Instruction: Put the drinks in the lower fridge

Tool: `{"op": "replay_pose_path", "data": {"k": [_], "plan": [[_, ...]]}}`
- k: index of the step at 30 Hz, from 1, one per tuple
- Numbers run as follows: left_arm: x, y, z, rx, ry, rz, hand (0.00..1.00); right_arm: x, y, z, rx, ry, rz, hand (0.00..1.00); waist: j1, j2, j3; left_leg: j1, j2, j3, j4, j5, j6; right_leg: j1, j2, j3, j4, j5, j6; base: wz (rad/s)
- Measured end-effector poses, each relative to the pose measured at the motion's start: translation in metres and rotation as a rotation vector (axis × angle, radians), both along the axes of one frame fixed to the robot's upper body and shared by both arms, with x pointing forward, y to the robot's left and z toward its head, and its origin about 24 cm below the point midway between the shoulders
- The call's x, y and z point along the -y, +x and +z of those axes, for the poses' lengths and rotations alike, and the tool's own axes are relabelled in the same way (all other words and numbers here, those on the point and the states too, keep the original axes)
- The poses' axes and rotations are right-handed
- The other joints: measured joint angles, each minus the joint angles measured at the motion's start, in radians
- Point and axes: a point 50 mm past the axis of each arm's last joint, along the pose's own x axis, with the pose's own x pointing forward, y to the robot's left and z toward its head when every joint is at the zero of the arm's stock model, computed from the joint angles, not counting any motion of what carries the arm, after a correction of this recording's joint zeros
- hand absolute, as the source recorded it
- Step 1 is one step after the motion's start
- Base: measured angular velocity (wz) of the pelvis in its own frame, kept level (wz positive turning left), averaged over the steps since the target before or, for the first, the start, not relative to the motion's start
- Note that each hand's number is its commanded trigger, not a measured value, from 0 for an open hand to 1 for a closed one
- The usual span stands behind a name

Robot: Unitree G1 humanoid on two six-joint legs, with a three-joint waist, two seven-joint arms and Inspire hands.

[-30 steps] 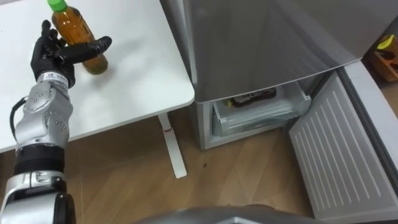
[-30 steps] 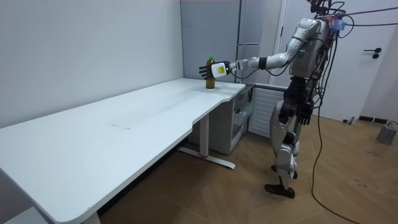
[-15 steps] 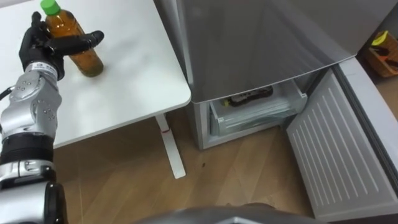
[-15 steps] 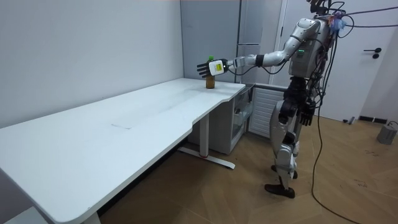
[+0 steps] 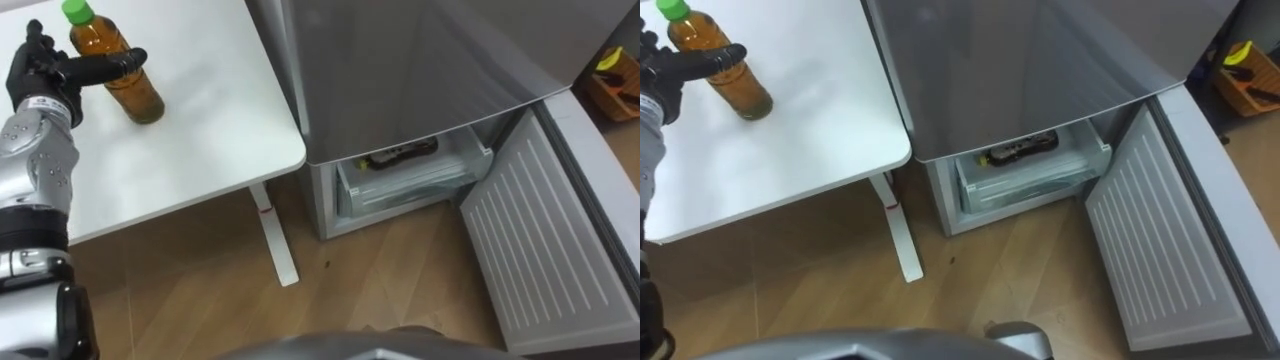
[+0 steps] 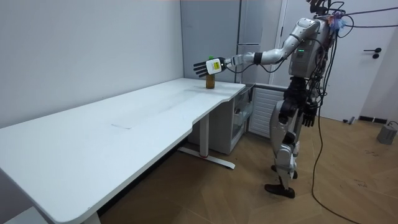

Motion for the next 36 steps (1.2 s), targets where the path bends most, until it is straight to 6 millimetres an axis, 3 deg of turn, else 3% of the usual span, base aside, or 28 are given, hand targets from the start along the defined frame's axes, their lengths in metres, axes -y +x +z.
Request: {"op": "replay_pose_path", "data": {"k": [12, 21, 35, 36], "plan": [[-0.003, -0.004, -0.01, -0.048, -0.02, 0.016, 0.0, 0.008, -0.005, 0.003, -0.016, -0.03, 0.024, 0.0, -0.001, 0.008, -0.0008, 0.002, 0.0, 0.001, -0.007, 0.0, 0.0, -0.005, 0.002, 0.006, 0.0, 0.0, 0.0, 0.0], [-0.001, 0.006, -0.002, -0.024, -0.026, 0.011, 0.0, 0.013, -0.012, 0.006, -0.023, -0.048, -0.011, 0.0, -0.002, 0.003, -0.0001, 0.003, 0.0, 0.004, -0.012, 0.0, 0.0, -0.007, 0.003, 0.009, -0.002, 0.0, 0.0, 0.0], [-0.007, 0.004, -0.006, -0.054, -0.026, 0.029, 0.01, 0.02, -0.006, 0.007, -0.003, -0.109, -0.002, 0.0, -0.042, -0.001, -0.0021, 0.004, 0.0, 0.014, -0.013, 0.0, 0.0, -0.012, 0.004, 0.018, 0.001, 0.0, 0.0, -0.01], [-0.008, 0.003, -0.006, -0.056, -0.025, 0.031, 0.6, 0.02, -0.006, 0.007, -0.002, -0.11, -0.001, 0.0, -0.046, -0.002, -0.0014, 0.004, 0.0, 0.014, -0.013, 0.0, 0.0, -0.012, 0.004, 0.019, 0.001, 0.0, 0.0, 0.0]]}}
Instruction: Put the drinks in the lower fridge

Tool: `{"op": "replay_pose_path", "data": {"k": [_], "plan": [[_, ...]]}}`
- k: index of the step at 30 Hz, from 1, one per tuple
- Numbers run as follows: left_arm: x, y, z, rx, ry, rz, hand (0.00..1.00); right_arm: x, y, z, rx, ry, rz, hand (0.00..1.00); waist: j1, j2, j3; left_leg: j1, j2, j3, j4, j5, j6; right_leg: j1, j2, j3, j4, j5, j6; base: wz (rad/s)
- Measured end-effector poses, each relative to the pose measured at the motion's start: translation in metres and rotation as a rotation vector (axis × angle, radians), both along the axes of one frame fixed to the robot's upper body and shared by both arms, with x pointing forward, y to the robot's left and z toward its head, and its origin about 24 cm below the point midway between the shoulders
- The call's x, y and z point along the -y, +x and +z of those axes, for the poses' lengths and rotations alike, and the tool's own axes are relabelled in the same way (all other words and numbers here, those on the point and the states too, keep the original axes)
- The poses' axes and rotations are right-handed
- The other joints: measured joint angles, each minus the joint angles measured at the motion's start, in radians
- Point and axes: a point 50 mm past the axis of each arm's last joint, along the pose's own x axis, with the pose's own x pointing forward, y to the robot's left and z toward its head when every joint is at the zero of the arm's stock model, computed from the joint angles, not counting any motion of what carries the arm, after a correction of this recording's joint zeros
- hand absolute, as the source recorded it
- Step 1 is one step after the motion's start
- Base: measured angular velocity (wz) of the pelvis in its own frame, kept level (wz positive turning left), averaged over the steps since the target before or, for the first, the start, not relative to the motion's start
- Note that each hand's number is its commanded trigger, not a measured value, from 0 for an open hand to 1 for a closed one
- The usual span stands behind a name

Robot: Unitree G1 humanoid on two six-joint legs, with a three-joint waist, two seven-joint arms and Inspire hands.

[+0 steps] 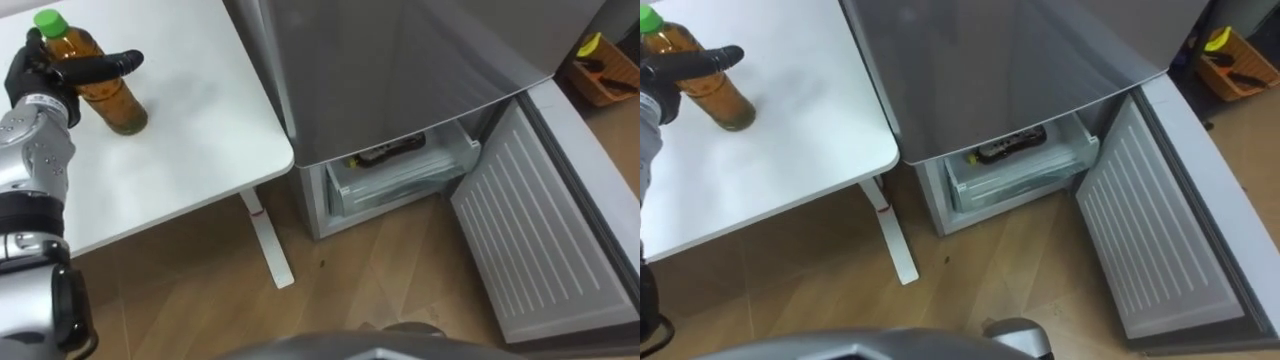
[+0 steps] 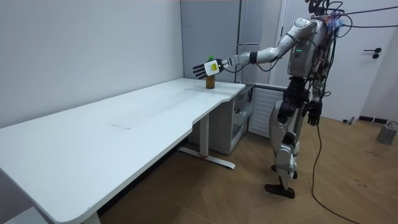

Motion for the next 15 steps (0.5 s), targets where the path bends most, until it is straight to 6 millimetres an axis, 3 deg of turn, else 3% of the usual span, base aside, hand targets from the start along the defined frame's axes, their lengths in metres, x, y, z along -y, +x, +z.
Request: {"op": "replay_pose_path", "data": {"k": [1, 2, 15], "plan": [[-0.0001, 0.0, 0.0001, 0.0, 0.001, 0.0, 0.92, 0.0001, 0.0, 0.0, 0.0, -0.002, 0.0, 0.0, -0.003, -0.001, 0.0003, 0.0, 0.0, 0.0, 0.0, 0.0, 0.0, 0.0, 0.0, 0.002, 0.0, 0.0, 0.0, 0.0], [-0.0002, 0.0, 0.0001, 0.0, 0.001, 0.0, 1.0, 0.0002, 0.0, 0.0, -0.001, -0.004, 0.0, 0.0, -0.004, -0.001, 0.0004, 0.0, 0.0, 0.0, 0.0, 0.0, 0.0, 0.0, 0.0, 0.003, 0.0, 0.0, 0.0, 0.0], [-0.0022, -0.0004, 0.0014, 0.0, 0.008, 0.003, 1.0, 0.0007, -0.0002, 0.0002, -0.007, -0.016, 0.001, 0.0, -0.006, -0.006, 0.004, -0.004, 0.0, 0.001, -0.002, 0.0, 0.0, -0.007, 0.002, 0.007, 0.0, 0.0, 0.0, 0.0]]}}
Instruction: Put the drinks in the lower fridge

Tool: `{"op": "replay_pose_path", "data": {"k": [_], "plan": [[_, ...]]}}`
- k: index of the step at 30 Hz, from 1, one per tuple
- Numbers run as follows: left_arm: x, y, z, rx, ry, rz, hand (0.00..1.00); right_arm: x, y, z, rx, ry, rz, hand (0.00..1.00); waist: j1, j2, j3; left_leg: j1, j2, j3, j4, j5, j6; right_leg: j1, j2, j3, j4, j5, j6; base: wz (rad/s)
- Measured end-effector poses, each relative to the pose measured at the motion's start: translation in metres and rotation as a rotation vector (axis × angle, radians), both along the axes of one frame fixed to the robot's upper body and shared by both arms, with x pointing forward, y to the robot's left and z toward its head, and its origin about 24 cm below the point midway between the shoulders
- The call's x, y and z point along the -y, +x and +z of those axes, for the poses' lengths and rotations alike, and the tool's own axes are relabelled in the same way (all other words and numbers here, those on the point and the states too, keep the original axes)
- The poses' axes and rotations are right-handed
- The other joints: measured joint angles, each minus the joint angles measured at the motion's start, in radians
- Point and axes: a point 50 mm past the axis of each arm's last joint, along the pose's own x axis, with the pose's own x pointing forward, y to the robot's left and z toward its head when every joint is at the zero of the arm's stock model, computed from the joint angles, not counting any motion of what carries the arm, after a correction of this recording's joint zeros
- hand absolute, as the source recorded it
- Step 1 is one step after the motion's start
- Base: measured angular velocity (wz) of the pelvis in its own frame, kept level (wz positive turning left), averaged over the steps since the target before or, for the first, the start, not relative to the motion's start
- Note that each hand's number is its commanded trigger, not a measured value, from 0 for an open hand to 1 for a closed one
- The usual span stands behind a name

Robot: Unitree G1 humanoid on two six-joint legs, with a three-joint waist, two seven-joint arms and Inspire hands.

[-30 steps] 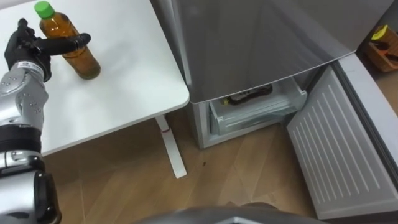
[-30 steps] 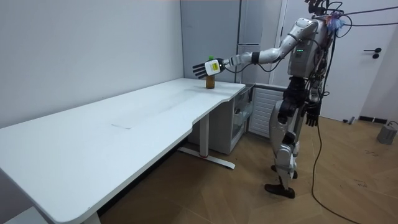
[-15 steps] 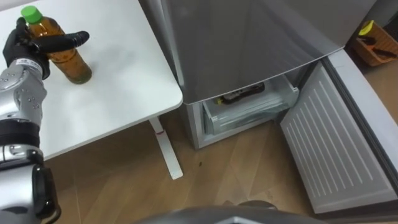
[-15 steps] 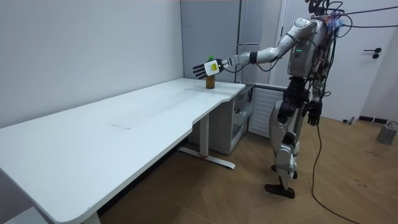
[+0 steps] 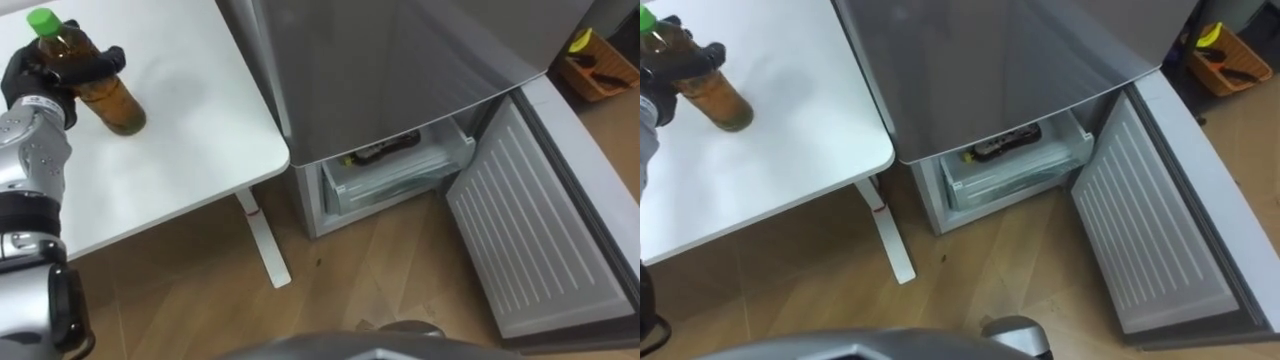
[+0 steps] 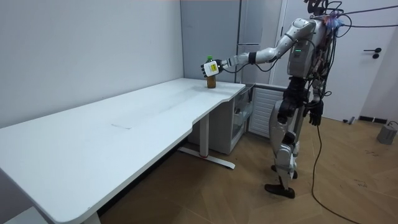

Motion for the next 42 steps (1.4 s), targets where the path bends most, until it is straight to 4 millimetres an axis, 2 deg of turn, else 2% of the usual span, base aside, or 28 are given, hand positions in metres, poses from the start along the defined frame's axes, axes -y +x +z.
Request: {"op": "replay_pose_path", "data": {"k": [15, 22, 29, 31, 33, 36, 39, 42], "plan": [[0.0, -0.001, -0.004, -0.021, 0.005, -0.01, 1.0, 0.0, 0.001, 0.0, 0.008, -0.002, 0.005, 0.0, -0.001, -0.005, -0.0019, -0.008, 0.001, -0.003, 0.004, 0.0, -0.001, 0.002, 0.0, -0.004, 0.001, 0.0, 0.0, 0.0], [0.0, -0.001, -0.004, -0.023, 0.009, -0.013, 1.0, -0.001, 0.001, -0.001, 0.005, 0.002, 0.007, 0.0, 0.004, 0.004, 0.0042, -0.01, 0.001, -0.009, 0.0, 0.0, -0.001, 0.004, 0.0, -0.011, 0.0, 0.001, -0.001, 0.01], [0.003, 0.0, -0.002, -0.016, 0.013, -0.02, 1.0, -0.002, 0.019, -0.002, 0.044, 0.016, 0.035, 0.0, 0.001, 0.007, 0.0031, -0.015, -0.001, -0.032, 0.003, 0.0, -0.001, 0.004, -0.002, -0.029, -0.001, 0.001, -0.001, 0.08], [0.013, 0.006, 0.003, 0.02, 0.019, -0.051, 1.0, -0.001, 0.025, -0.003, 0.069, 0.01, 0.044, 0.0, 0.005, 0.006, 0.0026, -0.03, -0.005, -0.057, 0.014, 0.0, 0.0, 0.003, -0.008, -0.051, -0.001, 0.001, -0.001, 0.26], [0.021, 0.01, 0.009, 0.055, 0.016, -0.071, 1.0, -0.001, 0.031, -0.003, 0.087, 0.004, 0.05, 0.0, 0.025, 0.006, 0.0025, -0.03, -0.005, -0.061, 0.017, 0.0, 0.0, 0.006, -0.008, -0.054, -0.001, 0.001, -0.001, 0.11], [0.032, 0.014, 0.018, 0.103, 0.028, -0.113, 1.0, -0.002, 0.038, -0.004, 0.103, 0.004, 0.084, 0.0, 0.028, 0.006, 0.0026, -0.027, -0.005, -0.083, 0.023, 0.0, 0.0, 0.022, -0.011, -0.079, -0.003, 0.001, -0.001, 0.19], [0.041, 0.011, 0.031, 0.18, 0.04, -0.156, 1.0, -0.003, 0.045, -0.004, 0.111, 0.003, 0.134, 0.0, 0.036, 0.006, 0.0027, -0.025, -0.005, -0.096, 0.026, 0.0, -0.001, 0.031, -0.011, -0.085, -0.003, 0.001, -0.001, 0.14], [0.052, 0.001, 0.039, 0.254, 0.033, -0.191, 1.0, -0.004, 0.043, -0.005, 0.103, 0.008, 0.137, 0.0, 0.036, 0.005, 0.0032, -0.025, -0.008, -0.111, 0.031, 0.0, 0.0, 0.04, -0.015, -0.103, -0.003, 0.0, 0.0, 0.15]]}}
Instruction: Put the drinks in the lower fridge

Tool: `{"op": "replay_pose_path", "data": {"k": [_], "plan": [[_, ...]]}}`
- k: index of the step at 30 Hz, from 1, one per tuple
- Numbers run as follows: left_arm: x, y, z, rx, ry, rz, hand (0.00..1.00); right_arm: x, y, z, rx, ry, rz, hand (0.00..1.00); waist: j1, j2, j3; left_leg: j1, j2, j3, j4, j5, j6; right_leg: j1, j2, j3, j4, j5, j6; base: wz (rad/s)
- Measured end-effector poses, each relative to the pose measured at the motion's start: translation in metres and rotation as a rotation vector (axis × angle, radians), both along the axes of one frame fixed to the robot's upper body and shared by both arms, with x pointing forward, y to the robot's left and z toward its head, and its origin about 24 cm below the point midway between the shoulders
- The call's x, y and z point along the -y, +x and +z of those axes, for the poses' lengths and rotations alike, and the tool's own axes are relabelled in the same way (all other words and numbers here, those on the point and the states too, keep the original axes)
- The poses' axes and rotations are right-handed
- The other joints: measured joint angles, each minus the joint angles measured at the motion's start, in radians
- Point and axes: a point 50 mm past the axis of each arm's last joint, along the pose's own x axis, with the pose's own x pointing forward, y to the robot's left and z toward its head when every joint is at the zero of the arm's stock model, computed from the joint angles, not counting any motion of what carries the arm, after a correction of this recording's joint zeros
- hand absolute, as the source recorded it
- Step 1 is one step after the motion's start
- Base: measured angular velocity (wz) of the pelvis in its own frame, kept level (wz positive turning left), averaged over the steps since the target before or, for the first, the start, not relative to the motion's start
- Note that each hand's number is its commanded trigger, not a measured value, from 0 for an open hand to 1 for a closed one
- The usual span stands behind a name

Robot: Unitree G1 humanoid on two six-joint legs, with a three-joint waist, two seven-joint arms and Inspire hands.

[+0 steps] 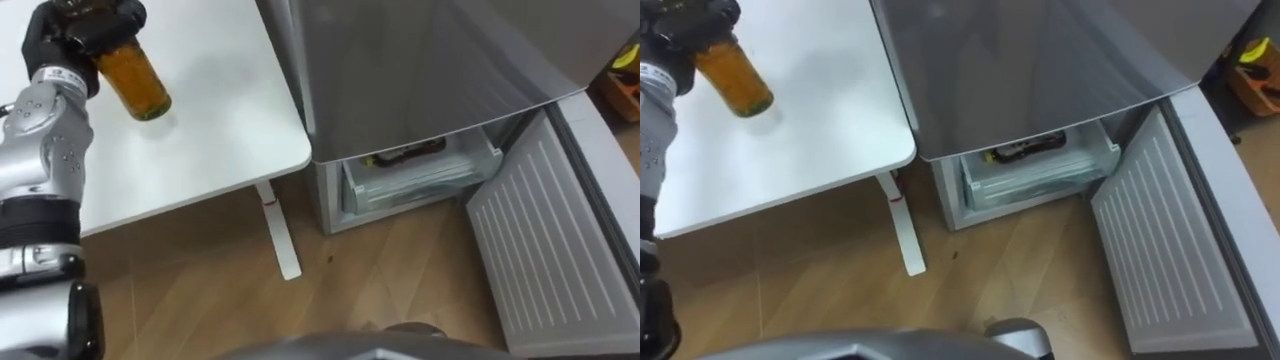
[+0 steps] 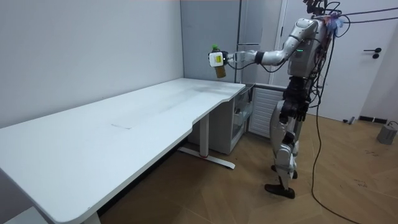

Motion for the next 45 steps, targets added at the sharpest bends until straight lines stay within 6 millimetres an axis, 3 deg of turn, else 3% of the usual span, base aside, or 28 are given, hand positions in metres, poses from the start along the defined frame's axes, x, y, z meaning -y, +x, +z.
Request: {"op": "replay_pose_path", "data": {"k": [5, 11, 13, 17, 23, 30, 35, 40, 45], "plan": [[0.018, -0.02, -0.001, 0.051, -0.017, -0.049, 1.0, -0.003, -0.003, -0.001, -0.038, 0.016, 0.032, 0.0, 0.021, -0.013, 0.0067, -0.006, -0.013, -0.024, 0.004, 0.003, 0.004, 0.012, -0.012, -0.021, -0.015, -0.015, 0.003, 0.16], [0.031, -0.036, -0.002, 0.068, -0.021, -0.105, 1.0, -0.006, 0.001, -0.002, -0.047, 0.029, 0.063, 0.0, 0.053, -0.025, -0.0051, -0.019, -0.014, -0.047, 0.013, 0.004, 0.004, 0.019, -0.011, -0.035, -0.016, -0.015, 0.001, 0.11], [0.033, -0.039, -0.001, 0.078, -0.017, -0.123, 1.0, -0.007, 0.003, -0.002, -0.039, 0.03, 0.07, 0.0, 0.073, -0.023, -0.0049, -0.021, -0.014, -0.05, 0.023, 0.004, 0.004, 0.021, -0.014, -0.047, -0.016, -0.015, 0.001, 0.08], [0.036, -0.045, 0.004, 0.099, -0.001, -0.143, 1.0, -0.008, 0.007, -0.002, -0.031, 0.038, 0.083, 0.0, 0.08, -0.016, -0.0025, -0.032, -0.018, -0.074, 0.025, 0.004, 0.004, 0.024, -0.017, -0.076, -0.019, -0.015, 0.001, 0.2], [0.05, -0.063, 0.007, 0.136, -0.017, -0.211, 1.0, -0.012, 0.015, -0.003, -0.014, 0.051, 0.101, 0.0, 0.11, -0.02, -0.0001, -0.039, -0.029, -0.102, 0.025, 0.005, 0.006, 0.033, -0.026, -0.107, -0.034, -0.022, 0.004, 0.16], [0.055, -0.078, -0.014, 0.07, -0.093, -0.217, 1.0, -0.017, 0.03, -0.004, 0.042, 0.062, 0.116, 0.0, 0.152, -0.03, -0.0015, -0.065, -0.033, -0.123, 0.036, 0.005, 0.006, 0.03, -0.027, -0.127, -0.047, -0.02, 0.004, 0.1], [0.07, -0.085, -0.028, 0.012, -0.137, -0.281, 1.0, -0.02, 0.048, -0.003, 0.102, 0.05, 0.128, 0.0, 0.16, -0.035, -0.0001, -0.075, -0.034, -0.138, 0.038, 0.005, 0.006, 0.031, -0.027, -0.146, -0.048, -0.02, 0.004, 0.11], [0.092, -0.095, -0.059, -0.102, -0.222, -0.338, 1.0, -0.031, 0.064, -0.004, 0.164, 0.048, 0.184, 0.0, 0.156, -0.039, 0.0017, -0.078, -0.035, -0.148, 0.038, 0.005, 0.006, 0.035, -0.029, -0.166, -0.048, -0.02, 0.004, 0.09], [0.1, -0.102, -0.079, -0.183, -0.263, -0.357, 1.0, -0.037, 0.072, -0.003, 0.195, 0.063, 0.214, 0.0, 0.158, -0.05, 0.0039, -0.086, -0.036, -0.15, 0.044, 0.005, 0.006, 0.031, -0.029, -0.167, -0.047, -0.02, 0.004, 0.01]]}}
